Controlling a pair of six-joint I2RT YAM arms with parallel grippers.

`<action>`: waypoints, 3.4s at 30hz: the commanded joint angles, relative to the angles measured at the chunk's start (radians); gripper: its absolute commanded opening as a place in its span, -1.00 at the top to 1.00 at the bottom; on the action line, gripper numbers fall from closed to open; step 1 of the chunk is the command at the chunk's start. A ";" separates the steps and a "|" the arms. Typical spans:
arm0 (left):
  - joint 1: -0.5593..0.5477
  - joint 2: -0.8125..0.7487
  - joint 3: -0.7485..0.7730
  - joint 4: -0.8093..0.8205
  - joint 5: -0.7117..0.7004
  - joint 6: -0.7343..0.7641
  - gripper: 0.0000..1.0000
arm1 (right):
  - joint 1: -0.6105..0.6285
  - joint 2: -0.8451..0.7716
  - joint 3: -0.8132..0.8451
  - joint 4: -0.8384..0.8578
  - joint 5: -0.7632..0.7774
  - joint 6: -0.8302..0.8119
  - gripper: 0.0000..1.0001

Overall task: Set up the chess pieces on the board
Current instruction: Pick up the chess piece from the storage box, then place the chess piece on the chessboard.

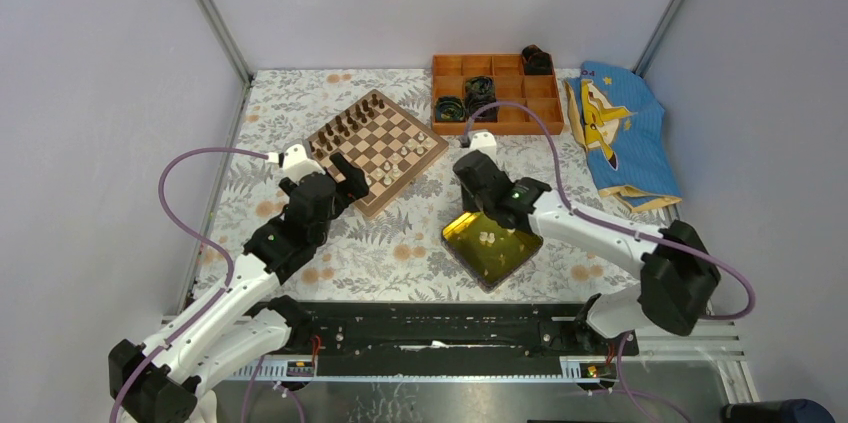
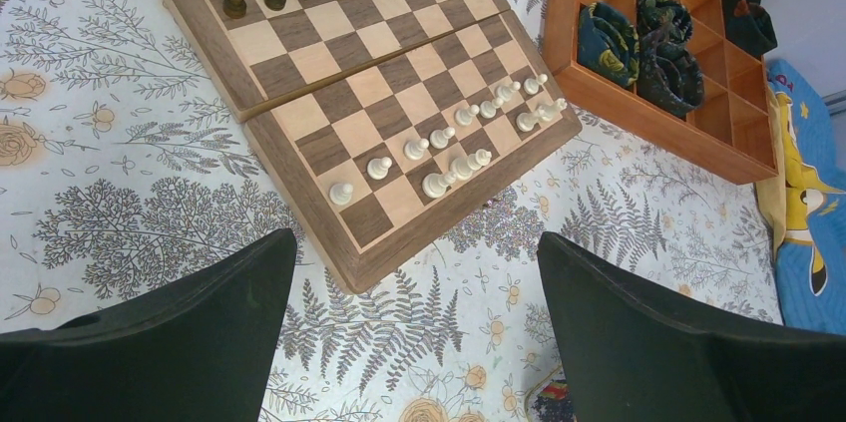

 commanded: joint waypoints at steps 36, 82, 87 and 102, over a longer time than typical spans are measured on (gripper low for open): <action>-0.006 0.036 0.043 0.016 -0.063 -0.001 -0.97 | -0.079 0.585 0.572 0.128 -0.161 -0.202 1.00; -0.005 0.051 0.039 0.022 -0.076 0.000 -0.97 | -0.073 0.825 0.852 0.051 -0.248 -0.235 1.00; -0.004 0.052 0.042 0.021 -0.076 0.001 -0.97 | -0.068 0.831 0.860 0.045 -0.251 -0.238 1.00; -0.004 0.054 0.040 0.023 -0.076 0.001 -0.97 | -0.063 0.847 0.874 0.032 -0.259 -0.239 1.00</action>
